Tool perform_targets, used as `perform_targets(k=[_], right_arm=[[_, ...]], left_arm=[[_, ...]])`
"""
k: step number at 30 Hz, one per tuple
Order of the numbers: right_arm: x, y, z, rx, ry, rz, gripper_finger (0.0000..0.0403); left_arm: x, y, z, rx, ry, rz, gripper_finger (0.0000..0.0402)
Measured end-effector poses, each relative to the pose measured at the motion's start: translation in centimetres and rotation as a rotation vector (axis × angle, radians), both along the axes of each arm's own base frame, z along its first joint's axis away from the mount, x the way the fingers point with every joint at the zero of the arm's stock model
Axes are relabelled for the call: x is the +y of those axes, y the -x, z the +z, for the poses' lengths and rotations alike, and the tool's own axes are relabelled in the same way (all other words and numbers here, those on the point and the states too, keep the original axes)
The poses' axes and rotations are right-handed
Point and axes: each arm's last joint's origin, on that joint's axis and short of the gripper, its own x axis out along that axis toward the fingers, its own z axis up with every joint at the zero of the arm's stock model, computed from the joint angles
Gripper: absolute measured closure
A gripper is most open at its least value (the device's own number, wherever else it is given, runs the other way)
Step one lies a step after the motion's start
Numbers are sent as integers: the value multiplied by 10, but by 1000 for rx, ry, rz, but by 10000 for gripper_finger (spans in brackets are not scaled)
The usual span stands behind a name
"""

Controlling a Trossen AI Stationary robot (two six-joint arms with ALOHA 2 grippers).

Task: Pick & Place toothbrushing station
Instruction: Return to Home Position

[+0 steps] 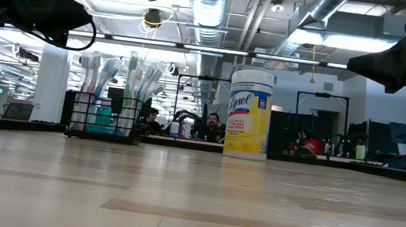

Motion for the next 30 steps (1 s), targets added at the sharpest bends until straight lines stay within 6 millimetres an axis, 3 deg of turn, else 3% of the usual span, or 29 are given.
perform_targets(k=[16, 30], right_arm=[[0, 0, 0, 1, 1, 1, 321], [0, 0, 0, 2, 1, 2, 321]], left_arm=[[-1, -2, -3, 32, -11, 0, 284], [5, 12, 17, -195, 67, 8, 284]])
